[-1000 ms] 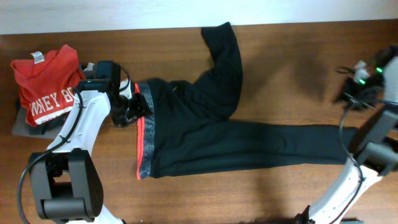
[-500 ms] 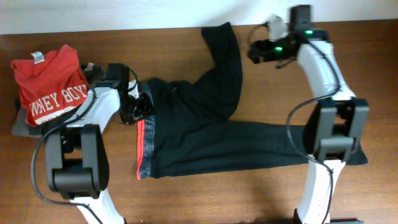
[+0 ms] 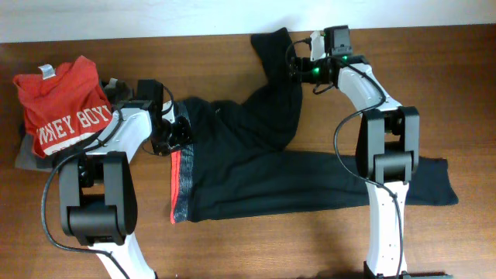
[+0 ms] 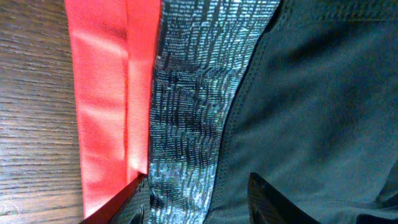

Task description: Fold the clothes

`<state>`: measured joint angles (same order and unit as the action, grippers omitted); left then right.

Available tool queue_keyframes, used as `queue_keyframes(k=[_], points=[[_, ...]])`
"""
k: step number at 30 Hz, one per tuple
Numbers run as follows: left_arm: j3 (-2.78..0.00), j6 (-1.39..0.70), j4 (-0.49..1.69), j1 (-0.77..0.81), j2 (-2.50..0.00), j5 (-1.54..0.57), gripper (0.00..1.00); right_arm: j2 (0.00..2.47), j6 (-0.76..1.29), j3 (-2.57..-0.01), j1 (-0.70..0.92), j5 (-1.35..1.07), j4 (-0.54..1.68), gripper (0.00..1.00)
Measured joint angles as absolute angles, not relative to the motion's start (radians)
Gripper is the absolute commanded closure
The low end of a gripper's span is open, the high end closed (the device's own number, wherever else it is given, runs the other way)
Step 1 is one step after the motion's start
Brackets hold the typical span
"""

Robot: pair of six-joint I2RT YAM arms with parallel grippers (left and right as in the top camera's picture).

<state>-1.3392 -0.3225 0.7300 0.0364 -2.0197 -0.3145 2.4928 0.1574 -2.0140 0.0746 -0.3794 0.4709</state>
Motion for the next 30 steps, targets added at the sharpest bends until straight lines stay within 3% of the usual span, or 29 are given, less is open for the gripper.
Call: queue_keyframes(k=[4,9,14,21,30], points=[[-1.339,-0.323,0.729,0.036,-2.020,-0.315,0.49,2.502,0.163,-2.014,0.077,-0.380,0.473,0.63],[-1.339,-0.323,0.728,0.036,-2.020,-0.317,0.49,2.508,0.172,-2.014,0.078,-0.379,0.475,0.66],[-1.339,-0.323,0.728,0.036,-2.020,-0.317,0.49,2.508,0.173,-2.014,0.078,-0.378,0.496,0.96],[-1.339,-0.323,0.729,0.036,-2.020,-0.317,0.49,2.509,0.184,-2.039,0.064,-0.337,0.581,0.96],[-1.339,-0.323,0.729,0.036,-2.020,-0.317,0.49,2.509,0.189,-2.154,-0.108,-0.212,0.971,0.96]])
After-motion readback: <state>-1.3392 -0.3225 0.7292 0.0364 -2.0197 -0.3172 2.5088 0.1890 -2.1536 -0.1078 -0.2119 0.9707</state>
